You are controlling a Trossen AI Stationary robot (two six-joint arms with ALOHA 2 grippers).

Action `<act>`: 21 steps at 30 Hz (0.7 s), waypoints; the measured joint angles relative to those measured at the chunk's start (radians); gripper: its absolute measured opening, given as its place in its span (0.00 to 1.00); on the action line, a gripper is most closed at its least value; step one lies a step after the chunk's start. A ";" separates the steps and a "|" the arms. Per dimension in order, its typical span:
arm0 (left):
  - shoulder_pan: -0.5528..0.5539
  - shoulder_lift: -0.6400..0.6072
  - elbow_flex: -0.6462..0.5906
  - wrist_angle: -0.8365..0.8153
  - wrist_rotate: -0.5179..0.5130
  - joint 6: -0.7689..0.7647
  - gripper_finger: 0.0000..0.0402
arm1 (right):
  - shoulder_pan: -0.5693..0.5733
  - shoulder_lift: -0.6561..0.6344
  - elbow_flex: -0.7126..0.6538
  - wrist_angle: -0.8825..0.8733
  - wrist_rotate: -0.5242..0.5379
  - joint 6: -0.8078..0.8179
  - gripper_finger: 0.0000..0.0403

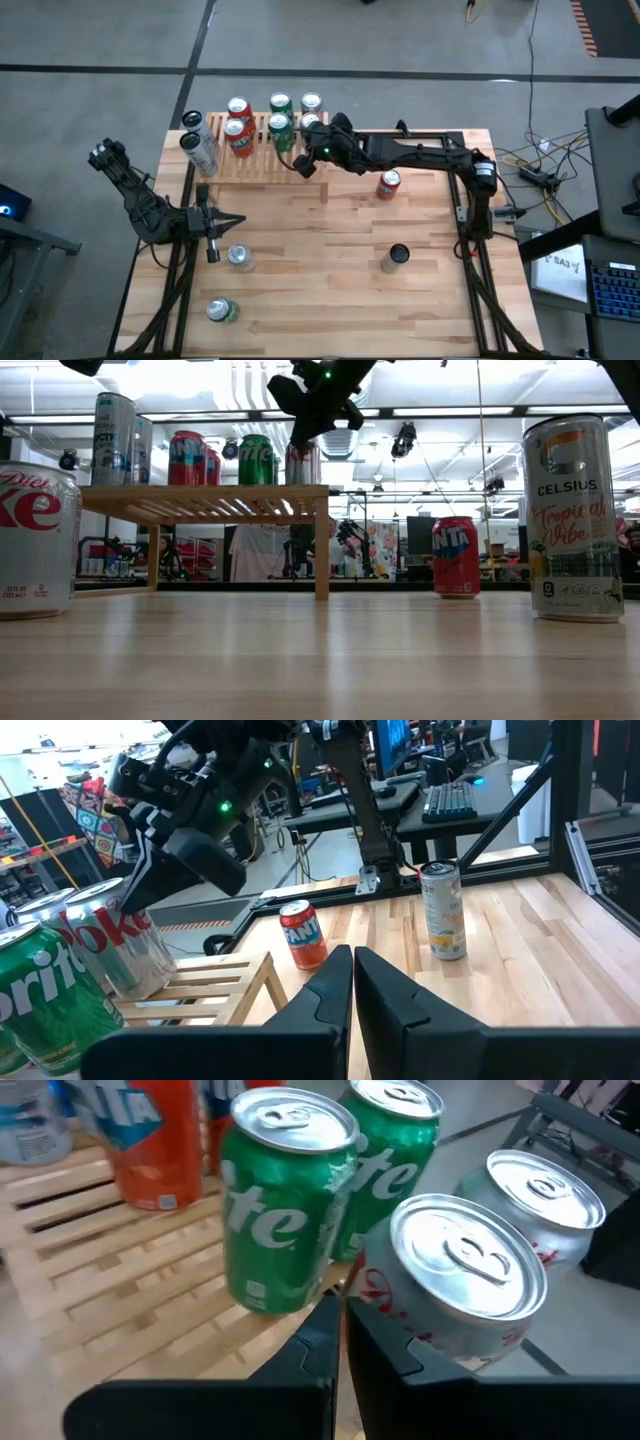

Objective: Place canned beverage on shelf
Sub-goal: Put the orange soda can on the shelf aligned with the other orange soda can

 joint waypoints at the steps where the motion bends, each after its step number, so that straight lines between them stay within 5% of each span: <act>1: 0.000 0.000 0.000 0.000 0.000 0.000 0.00 | 0.006 -0.002 0.001 -0.001 -0.001 -0.003 0.03; 5: 0.000 0.000 0.000 0.000 0.000 0.000 0.00 | 0.042 -0.015 0.038 -0.011 -0.050 -0.037 0.03; 9: 0.000 0.000 0.000 0.000 -0.001 0.000 0.00 | 0.072 -0.021 0.124 -0.117 -0.218 -0.035 0.03; 14: 0.000 0.000 0.000 0.004 0.000 -0.007 0.00 | 0.105 -0.022 0.253 -0.378 -0.417 0.021 0.03; 21: 0.000 0.008 0.000 0.041 -0.001 -0.008 0.00 | 0.128 -0.023 0.386 -0.861 -0.446 0.091 0.03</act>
